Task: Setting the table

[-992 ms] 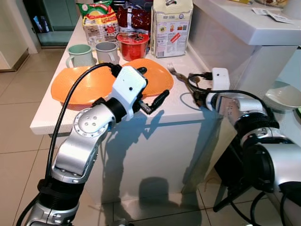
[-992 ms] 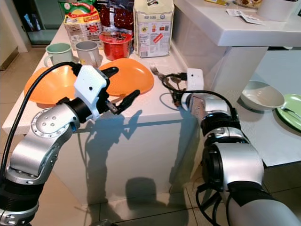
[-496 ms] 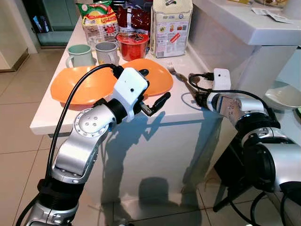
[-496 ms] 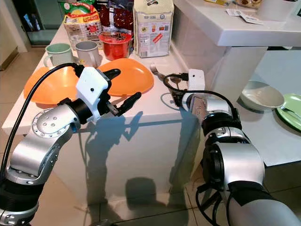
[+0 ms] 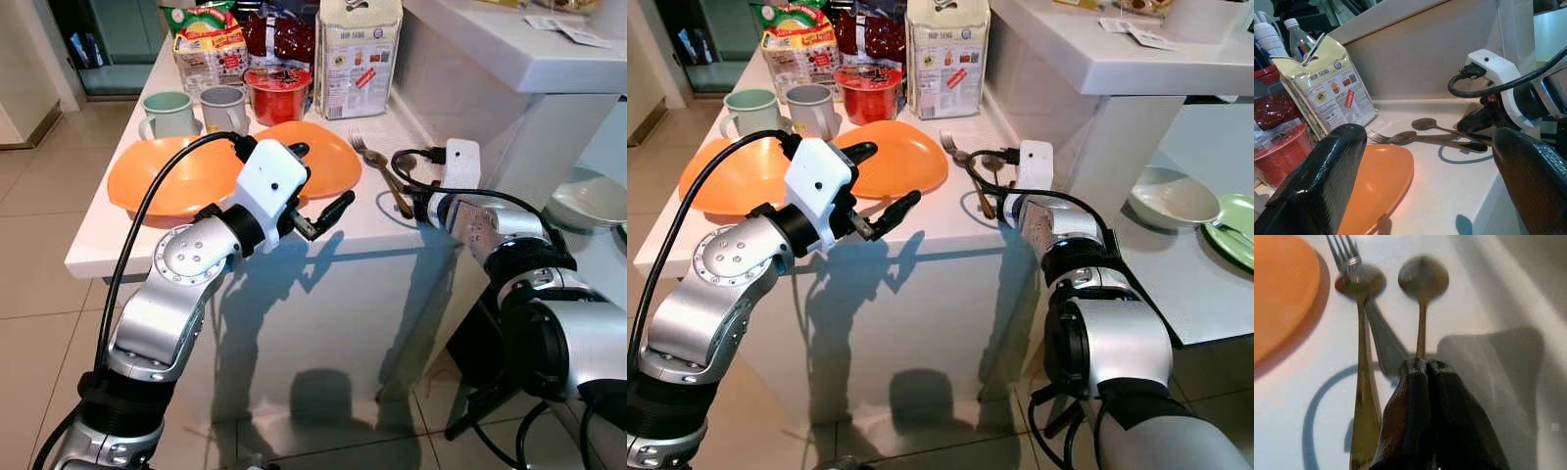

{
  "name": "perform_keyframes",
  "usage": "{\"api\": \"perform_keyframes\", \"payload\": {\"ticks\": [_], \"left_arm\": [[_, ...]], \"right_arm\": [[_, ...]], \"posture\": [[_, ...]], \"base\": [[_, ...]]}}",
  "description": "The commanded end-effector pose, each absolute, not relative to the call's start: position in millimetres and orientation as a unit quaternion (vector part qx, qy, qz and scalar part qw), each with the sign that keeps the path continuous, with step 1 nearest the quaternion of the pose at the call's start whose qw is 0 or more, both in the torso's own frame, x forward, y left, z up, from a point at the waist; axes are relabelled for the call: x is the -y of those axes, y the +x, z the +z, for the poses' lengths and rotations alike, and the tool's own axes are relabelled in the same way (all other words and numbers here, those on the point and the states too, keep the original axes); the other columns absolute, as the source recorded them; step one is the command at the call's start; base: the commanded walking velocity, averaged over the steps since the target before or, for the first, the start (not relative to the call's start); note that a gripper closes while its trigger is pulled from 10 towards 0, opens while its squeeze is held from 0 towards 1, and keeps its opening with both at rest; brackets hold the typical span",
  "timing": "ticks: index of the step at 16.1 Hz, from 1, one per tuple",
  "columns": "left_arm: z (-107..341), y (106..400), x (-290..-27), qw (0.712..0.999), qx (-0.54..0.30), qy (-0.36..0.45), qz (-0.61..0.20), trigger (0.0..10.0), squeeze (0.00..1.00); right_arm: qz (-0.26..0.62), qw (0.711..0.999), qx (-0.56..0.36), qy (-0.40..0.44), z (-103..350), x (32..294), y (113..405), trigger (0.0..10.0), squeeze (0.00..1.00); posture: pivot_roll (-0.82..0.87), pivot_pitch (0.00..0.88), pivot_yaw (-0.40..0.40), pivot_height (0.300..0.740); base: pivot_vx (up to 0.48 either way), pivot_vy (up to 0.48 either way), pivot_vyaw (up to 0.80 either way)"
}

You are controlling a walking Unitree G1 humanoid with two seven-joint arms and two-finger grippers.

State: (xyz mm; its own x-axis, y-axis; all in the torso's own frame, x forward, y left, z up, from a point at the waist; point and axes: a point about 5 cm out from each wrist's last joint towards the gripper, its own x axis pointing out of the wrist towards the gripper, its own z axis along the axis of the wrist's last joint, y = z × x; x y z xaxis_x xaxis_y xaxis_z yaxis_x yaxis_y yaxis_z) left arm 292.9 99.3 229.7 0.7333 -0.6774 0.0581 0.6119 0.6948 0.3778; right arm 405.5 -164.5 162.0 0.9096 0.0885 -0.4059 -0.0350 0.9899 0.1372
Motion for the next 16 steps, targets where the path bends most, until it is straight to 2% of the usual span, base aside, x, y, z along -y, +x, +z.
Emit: {"api": "perform_keyframes", "payload": {"ticks": [1,6,10,11,12,15,16], "left_arm": [[235,296,-101,0.918,0.106,0.171,-0.341,10.0,0.0],[238,298,-103,0.921,0.112,0.172,-0.33,10.0,0.0],[239,304,-111,0.933,0.111,0.169,-0.296,10.0,0.0],[237,307,-117,0.944,0.105,0.164,-0.268,10.0,0.0],[236,307,-120,0.953,0.099,0.146,-0.245,10.0,0.0],[231,300,-114,0.953,0.102,0.148,-0.246,10.0,0.0],[223,294,-112,0.955,0.093,0.144,-0.244,10.0,0.0]], "right_arm": [[0.012,0.985,-0.167,0.05,174,172,409,0.0,0.0],[0.012,0.991,-0.129,0.044,184,169,412,0.0,0.0],[0.029,0.997,-0.064,0.034,204,157,415,0.0,0.0],[0.046,0.998,-0.04,0.034,202,144,410,10.0,0.0],[0.062,0.996,-0.035,0.054,189,131,399,10.0,0.0],[0.08,0.992,-0.035,0.09,172,125,385,10.0,0.0],[0.079,0.992,-0.046,0.087,162,126,378,10.0,1.0]], "posture": [[0.07,0.0,-0.015,0.74],[0.07,0.0,-0.015,0.74],[0.07,0.0,0.017,0.74],[0.06,0.0,0.026,0.74],[0.07,0.0,0.016,0.74],[0.07,0.0,-0.011,0.74],[0.05,0.0,-0.01,0.74]], "base": [[0.0,0.0,0.0],[0.0,0.0,0.0],[0.0,0.0,0.0],[0.0,0.0,0.0],[0.0,0.0,0.0],[0.0,0.0,0.0],[0.0,0.0,0.0]]}}
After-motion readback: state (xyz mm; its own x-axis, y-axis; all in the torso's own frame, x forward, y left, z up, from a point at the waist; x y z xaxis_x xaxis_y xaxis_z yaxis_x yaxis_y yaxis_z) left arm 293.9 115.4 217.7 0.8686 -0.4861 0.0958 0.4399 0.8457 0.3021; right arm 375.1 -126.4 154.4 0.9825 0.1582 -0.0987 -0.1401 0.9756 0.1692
